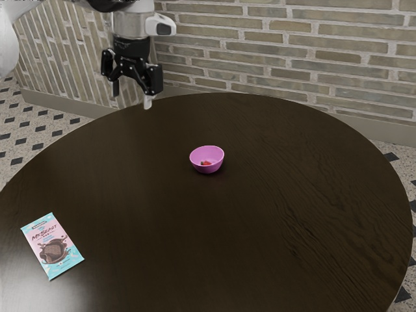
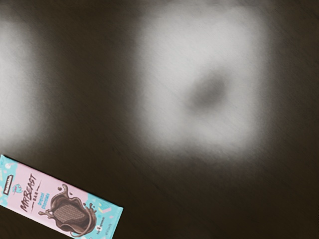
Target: Take strawberry from the bowl
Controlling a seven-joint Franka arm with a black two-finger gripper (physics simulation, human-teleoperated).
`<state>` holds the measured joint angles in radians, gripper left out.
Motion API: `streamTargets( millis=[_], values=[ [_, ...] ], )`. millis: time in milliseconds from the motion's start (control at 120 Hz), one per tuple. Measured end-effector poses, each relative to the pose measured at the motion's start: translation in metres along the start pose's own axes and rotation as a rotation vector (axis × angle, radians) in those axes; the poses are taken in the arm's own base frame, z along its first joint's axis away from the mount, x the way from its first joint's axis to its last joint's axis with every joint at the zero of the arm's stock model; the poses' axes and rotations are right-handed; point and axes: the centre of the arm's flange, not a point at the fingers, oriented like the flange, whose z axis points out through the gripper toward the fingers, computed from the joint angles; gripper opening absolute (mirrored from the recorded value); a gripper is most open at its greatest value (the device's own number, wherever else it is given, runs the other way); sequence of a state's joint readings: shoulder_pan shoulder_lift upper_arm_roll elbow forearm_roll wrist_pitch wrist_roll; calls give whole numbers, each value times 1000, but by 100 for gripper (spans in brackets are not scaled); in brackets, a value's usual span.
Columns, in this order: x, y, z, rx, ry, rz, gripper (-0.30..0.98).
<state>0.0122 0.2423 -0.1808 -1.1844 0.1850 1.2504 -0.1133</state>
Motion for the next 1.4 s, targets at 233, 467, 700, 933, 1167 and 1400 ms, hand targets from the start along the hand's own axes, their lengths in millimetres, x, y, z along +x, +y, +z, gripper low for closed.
streamTargets(
  millis=[233, 467, 700, 933, 1167, 1400],
  values=[
    [59, 9, 47, -17, 85, -19, 69],
    [124, 18, 107, -52, 172, -32, 59],
    [178, 32, 163, -92, 253, -37, 39],
    [206, 38, 212, -105, 292, -41, 27],
    [223, 35, 242, -107, 323, -56, 24],
    [238, 31, 273, -107, 329, -71, 24]
  ],
)
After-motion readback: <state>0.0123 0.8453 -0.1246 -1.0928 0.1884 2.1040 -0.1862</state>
